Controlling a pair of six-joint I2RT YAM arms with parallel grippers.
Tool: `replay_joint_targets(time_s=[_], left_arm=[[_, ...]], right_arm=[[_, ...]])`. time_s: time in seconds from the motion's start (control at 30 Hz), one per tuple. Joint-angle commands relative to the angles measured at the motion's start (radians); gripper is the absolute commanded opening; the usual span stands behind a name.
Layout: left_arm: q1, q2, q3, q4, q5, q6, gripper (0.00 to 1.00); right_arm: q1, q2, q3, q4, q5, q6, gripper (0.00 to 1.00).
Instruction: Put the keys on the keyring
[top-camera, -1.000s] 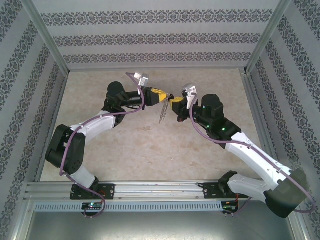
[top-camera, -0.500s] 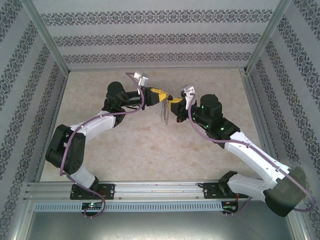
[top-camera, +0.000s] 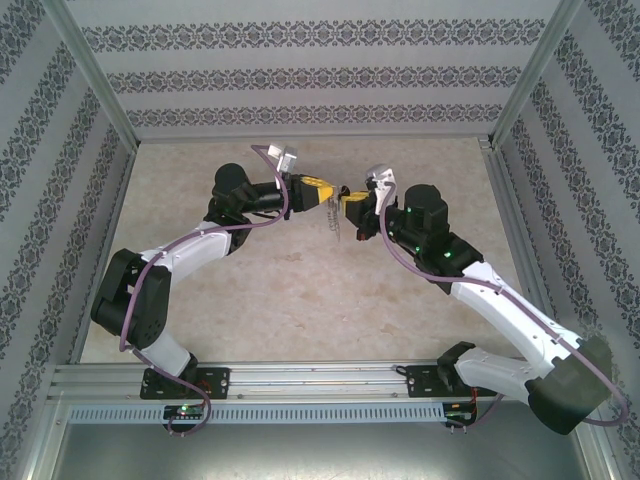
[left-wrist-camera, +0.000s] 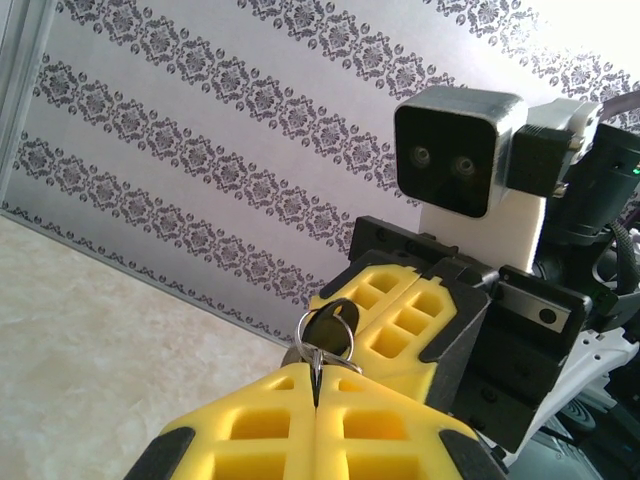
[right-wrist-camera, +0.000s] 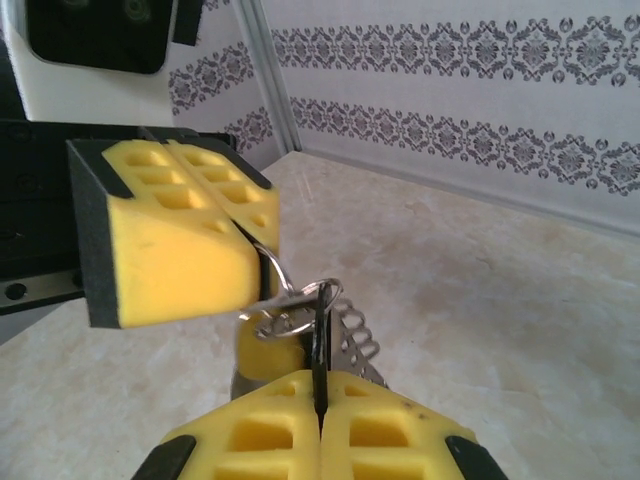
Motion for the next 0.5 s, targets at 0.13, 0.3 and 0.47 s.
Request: replay_joint_targets(time_s=[0.13, 0.3, 0.47], left_arm=[[-0.003, -0.01, 0.002, 0.076, 0.015, -0.017, 0.0], [-0.002, -0.01, 0.001, 0.073, 0.016, -0.018, 0.0], [-0.002, -0.015, 0.001, 0.067, 0.016, -0.013, 0.0]], right_arm=[[0.005, 0.032, 0.072, 0.011, -0.049, -0.015, 0.0], [0.023, 0.051, 0.101, 0.002, -0.057, -0.029, 0.0], [0.023, 0.045, 0.098, -0.011, -0.036, -0.043, 0.0]])
